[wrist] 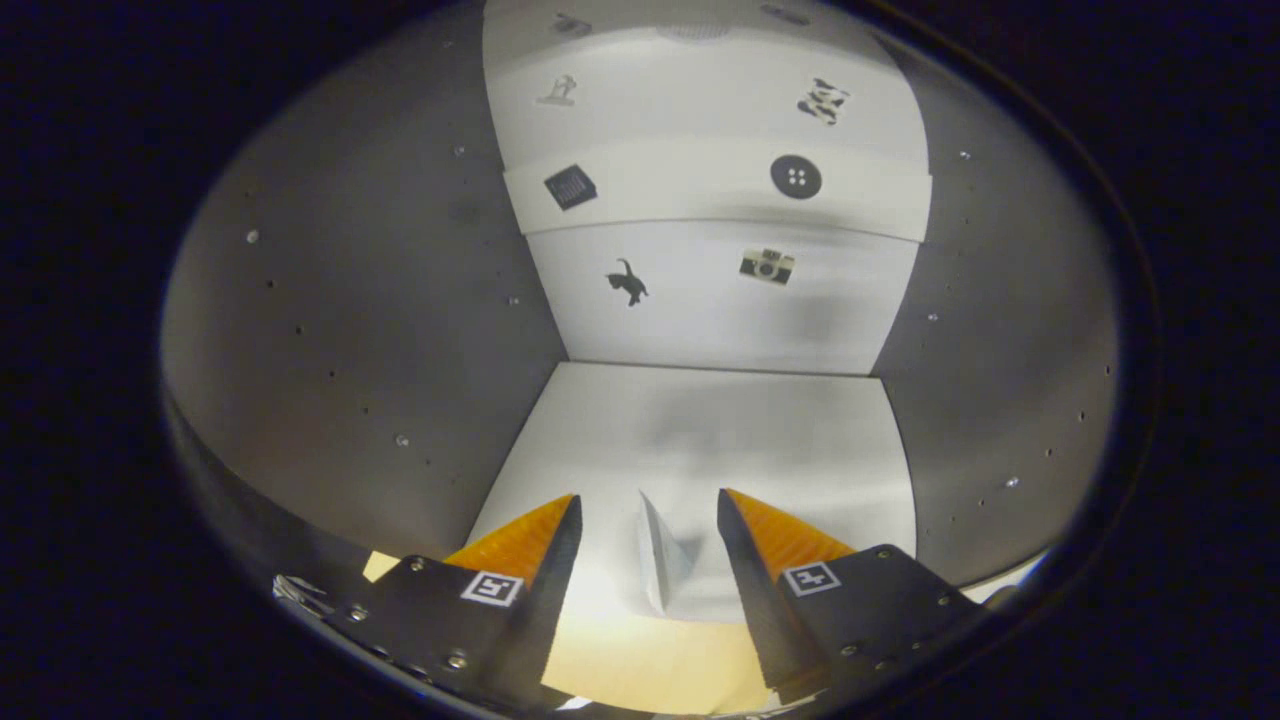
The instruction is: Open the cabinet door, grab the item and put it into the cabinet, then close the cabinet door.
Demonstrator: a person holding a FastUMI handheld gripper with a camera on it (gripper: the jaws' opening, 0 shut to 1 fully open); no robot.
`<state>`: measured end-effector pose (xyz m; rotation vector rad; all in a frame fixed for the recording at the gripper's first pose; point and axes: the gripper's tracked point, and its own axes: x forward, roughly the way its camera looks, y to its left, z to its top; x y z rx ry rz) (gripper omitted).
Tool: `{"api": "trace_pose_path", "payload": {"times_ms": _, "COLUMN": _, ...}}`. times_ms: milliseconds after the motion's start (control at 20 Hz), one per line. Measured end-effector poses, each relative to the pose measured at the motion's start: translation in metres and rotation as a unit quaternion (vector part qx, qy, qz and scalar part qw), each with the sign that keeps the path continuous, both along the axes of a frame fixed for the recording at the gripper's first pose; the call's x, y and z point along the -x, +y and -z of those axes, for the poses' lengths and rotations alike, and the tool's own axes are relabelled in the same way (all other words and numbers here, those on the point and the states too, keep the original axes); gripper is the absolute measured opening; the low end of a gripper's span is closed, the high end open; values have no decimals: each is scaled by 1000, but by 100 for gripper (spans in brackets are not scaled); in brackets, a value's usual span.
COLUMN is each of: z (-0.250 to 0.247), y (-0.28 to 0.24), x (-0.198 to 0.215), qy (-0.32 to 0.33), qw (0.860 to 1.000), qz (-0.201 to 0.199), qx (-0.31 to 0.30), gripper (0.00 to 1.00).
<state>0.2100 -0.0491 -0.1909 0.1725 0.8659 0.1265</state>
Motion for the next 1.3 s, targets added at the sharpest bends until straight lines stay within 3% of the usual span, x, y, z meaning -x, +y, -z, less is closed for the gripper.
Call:
{"api": "trace_pose_path", "payload": {"times_ms": 200, "z": -28, "y": -17, "x": 2, "qy": -53, "qw": 998, "qz": 26, "qx": -3, "gripper": 79}}
{"api": "trace_pose_path", "payload": {"times_ms": 400, "z": -51, "y": -27, "x": 18, "qy": -87, "qw": 996, "qz": 27, "qx": 13, "gripper": 79}}
{"api": "trace_pose_path", "payload": {"times_ms": 1100, "z": -134, "y": -15, "x": 124, "qy": -186, "qw": 981, "qz": 23, "qx": 58, "gripper": 79}}
{"api": "trace_pose_path", "payload": {"times_ms": 1300, "z": -148, "y": -18, "x": 156, "qy": -205, "qw": 976, "qz": 46, "qx": 64, "gripper": 79}}
